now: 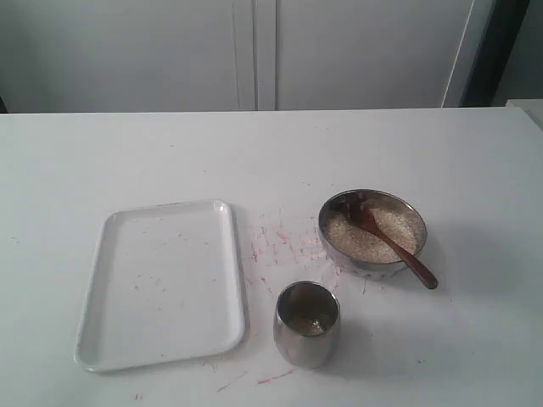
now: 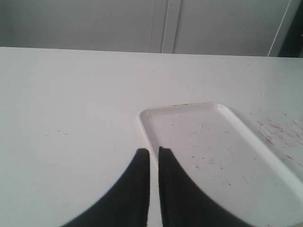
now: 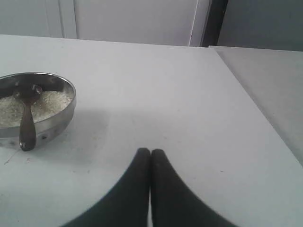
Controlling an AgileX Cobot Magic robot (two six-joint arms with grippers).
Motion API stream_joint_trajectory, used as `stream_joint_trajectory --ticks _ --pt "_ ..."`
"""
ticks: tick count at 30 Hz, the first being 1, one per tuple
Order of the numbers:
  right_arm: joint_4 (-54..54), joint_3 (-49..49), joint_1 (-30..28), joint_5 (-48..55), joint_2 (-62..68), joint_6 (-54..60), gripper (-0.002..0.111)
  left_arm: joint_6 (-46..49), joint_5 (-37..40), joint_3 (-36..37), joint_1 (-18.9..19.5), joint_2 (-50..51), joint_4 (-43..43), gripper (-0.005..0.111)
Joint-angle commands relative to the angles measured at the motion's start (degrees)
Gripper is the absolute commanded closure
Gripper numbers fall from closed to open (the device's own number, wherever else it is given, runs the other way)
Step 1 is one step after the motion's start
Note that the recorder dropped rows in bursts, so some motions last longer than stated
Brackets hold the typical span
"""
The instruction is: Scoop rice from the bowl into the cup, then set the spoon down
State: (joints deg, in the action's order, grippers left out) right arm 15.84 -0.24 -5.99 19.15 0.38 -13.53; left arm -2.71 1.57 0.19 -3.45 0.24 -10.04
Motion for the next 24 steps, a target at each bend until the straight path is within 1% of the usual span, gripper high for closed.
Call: stream_joint_trajectory --ticks 1,11,14,16,24 --pt "0.59 0.24 0.22 0.06 -0.38 0.00 0.108 -0.11 -0.21 -0.19 -0.13 -0.24 -0.53 0.092" --pt "0.70 0.24 0.22 -0.05 -0.38 0.30 0.108 -0.11 -0.21 -0.19 -0.13 -0.24 -0.53 0.092" --pt "0.70 0.24 0.22 -1.73 -0.38 0.30 0.108 -0.11 -0.21 -0.19 -0.13 -0.24 -0.53 0.092" --pt "0.70 0.24 0.22 -4.75 -0.38 0.30 0.108 -0.11 -0.21 -0.19 -0.13 -0.24 -0.53 0.092" --pt "0.48 0.24 0.22 -23.06 -0.38 0.30 0.108 -0.11 -0.21 -0.19 -0.13 -0.24 -0.53 0.092"
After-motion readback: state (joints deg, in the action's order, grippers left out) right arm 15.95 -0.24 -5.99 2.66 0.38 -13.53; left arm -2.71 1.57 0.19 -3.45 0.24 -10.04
